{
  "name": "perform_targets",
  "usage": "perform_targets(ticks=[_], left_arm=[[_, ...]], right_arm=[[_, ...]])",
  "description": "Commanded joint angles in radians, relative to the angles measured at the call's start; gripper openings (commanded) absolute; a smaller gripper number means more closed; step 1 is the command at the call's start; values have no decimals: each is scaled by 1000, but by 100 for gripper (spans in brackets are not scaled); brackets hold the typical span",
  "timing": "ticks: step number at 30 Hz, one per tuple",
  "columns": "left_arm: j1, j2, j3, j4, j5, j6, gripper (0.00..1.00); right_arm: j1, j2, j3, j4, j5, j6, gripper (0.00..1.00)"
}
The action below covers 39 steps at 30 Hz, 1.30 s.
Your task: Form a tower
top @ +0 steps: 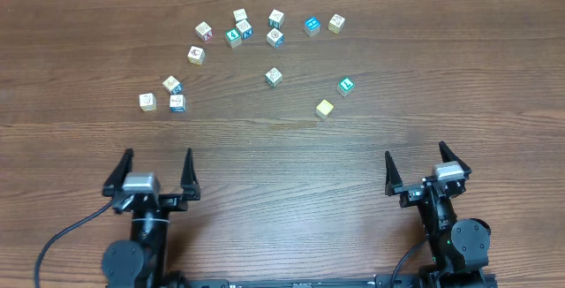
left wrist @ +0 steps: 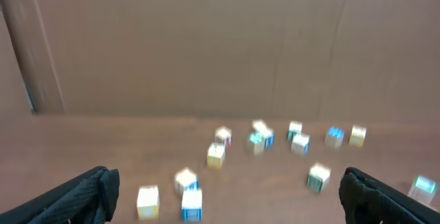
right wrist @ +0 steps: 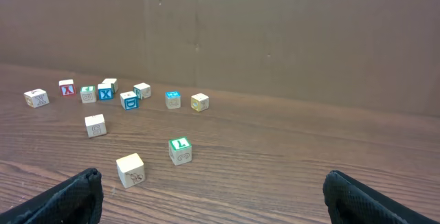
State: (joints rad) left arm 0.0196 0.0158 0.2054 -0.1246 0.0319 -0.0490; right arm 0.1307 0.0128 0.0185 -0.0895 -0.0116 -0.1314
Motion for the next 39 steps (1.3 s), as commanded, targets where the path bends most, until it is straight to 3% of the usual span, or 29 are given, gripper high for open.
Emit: perform_targets(ticks=[1,11,23,29,33,39], left_arm=[[-7,30,126,-14,21,-2,100],[-7,392,669,-192,24,25,100],[-7,1120,1717,-835,74,29,100],[-7,1477,2228,-1168,74,100,99],[-7,1619,2390,-1258,72,103,100],[-7,1729,2406,-1265,73,101,100]], right_arm=[[-4,-10,-11,6,-2,-5,100],[-4,-10,-11,6,-2,-5,100],[-4,-10,-11,6,-2,-5,100],[-4,-10,-11,6,-2,-5,100],[-4,-10,-11,6,-2,-5,100],[-4,-10,-11,6,-2,-5,100]])
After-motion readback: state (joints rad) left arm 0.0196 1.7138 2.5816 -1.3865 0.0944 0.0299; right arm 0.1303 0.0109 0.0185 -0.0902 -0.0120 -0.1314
